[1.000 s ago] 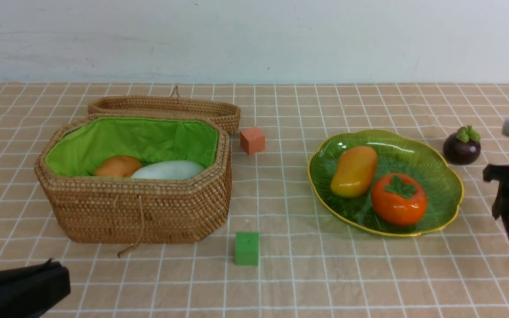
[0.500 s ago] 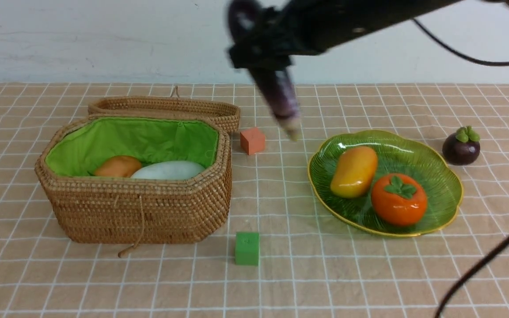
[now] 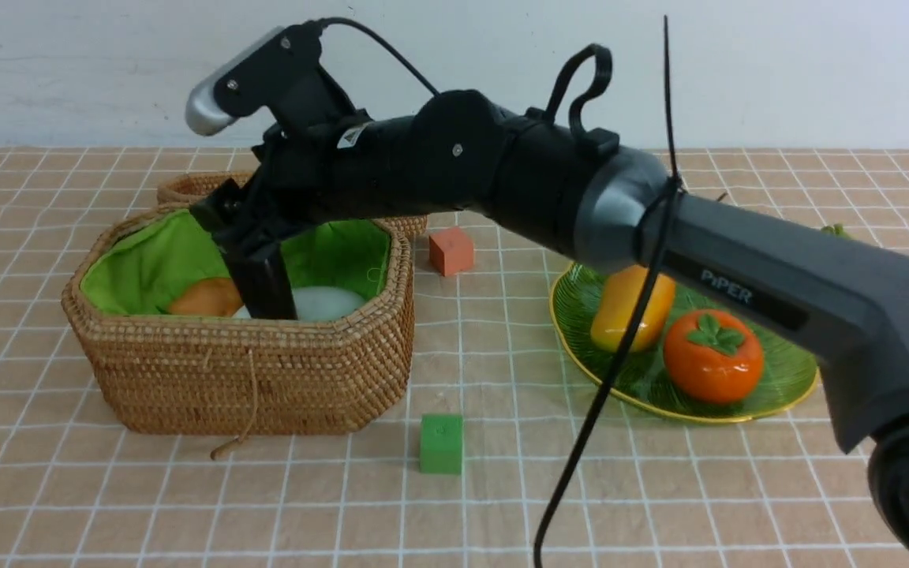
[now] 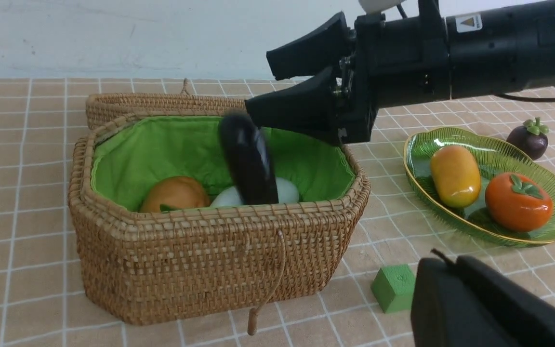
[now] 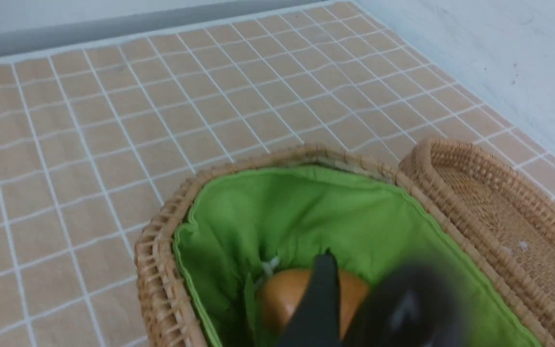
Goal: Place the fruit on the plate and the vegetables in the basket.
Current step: Grab an eggplant with your right arm and place it in the basket on the left, then use the right arm to grab a mangosteen and put it into the right plate
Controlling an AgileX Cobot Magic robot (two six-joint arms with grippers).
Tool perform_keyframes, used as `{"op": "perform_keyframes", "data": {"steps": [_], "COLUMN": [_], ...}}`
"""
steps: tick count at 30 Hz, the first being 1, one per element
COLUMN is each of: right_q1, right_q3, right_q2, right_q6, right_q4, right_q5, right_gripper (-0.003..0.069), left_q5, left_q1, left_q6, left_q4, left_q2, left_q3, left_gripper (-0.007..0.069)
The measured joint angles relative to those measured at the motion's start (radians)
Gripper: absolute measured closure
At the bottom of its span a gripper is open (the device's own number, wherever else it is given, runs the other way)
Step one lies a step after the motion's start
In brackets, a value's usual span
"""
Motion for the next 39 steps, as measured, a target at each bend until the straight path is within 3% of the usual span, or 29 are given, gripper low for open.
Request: {"op": "perform_keyframes", "data": {"steps": [1, 5, 8, 13, 14, 16, 20, 23, 25, 29, 31, 32, 33, 39], "right_q1": [-0.001, -0.031, -0.078, -0.243, -0.243, -0.382, -0.602, -0.749, -0.828, -0.909, -0.92, -0.92, -0.921, -0.917], "right_q3": [0.0, -0.002, -0.009, -0.017, -0.017, -0.006, 0.032, 0.059, 0.066, 0.071, 0.073, 0.073, 0.073, 0.073], "right_q2": [-0.003, -0.138, -0.254, -0.369, -0.369, -0.363, -0.322, -0.264, -0.206, -0.086, -0.032, -0.026, 0.013, 0.082], "right_q6": [0.0, 0.168, 0.338, 0.642, 0.653, 0.779, 0.898, 0.913, 0.906, 0.849, 0.823, 0.821, 0.808, 0.801], "right_q4": [-0.003, -0.14, -0.32, -0.688, -0.688, -0.8, -0.803, -0.737, -0.671, -0.563, -0.538, -0.537, -0.528, -0.479], "right_q5": [0.0, 0.304, 0.513, 0.801, 0.807, 0.842, 0.85, 0.834, 0.786, 0.662, 0.585, 0.577, 0.511, 0.373], "right_gripper": [-0.0008, 0.0034, 0.0146, 0.044, 0.0452, 0.058, 0.0642, 0.0598, 0.0515, 0.0267, 0.0121, 0.0108, 0.0023, -0.0017], "left_q5": [0.0, -0.052, -0.136, -0.22, -0.222, -0.223, -0.216, -0.209, -0.205, -0.201, -0.201, -0.201, -0.201, -0.201], "left_q1": [0.0, 0.0, 0.0, 0.0, 0.0, 0.0, 0.0, 0.0, 0.0, 0.0, 0.0, 0.0, 0.0, 0.0], "left_q6": [0.0, 0.006, 0.06, 0.206, 0.212, 0.278, 0.369, 0.402, 0.411, 0.415, 0.415, 0.415, 0.415, 0.415], "left_q4": [0.0, -0.01, -0.058, -0.208, -0.214, -0.292, -0.374, -0.396, -0.401, -0.404, -0.404, -0.404, -0.404, -0.404], "left_q2": [0.0, 0.0, 0.0, 0.001, 0.001, 0.001, 0.002, 0.002, 0.002, 0.002, 0.002, 0.002, 0.002, 0.002], "left_q3": [0.0, 0.0, 0.0, 0.0, 0.0, 0.0, 0.0, 0.0, 0.0, 0.0, 0.0, 0.0, 0.0, 0.0], "left_gripper": [0.0606, 0.0605, 0.0605, 0.0605, 0.0605, 0.0605, 0.0605, 0.0603, 0.0603, 0.0601, 0.06, 0.06, 0.06, 0.06]}}
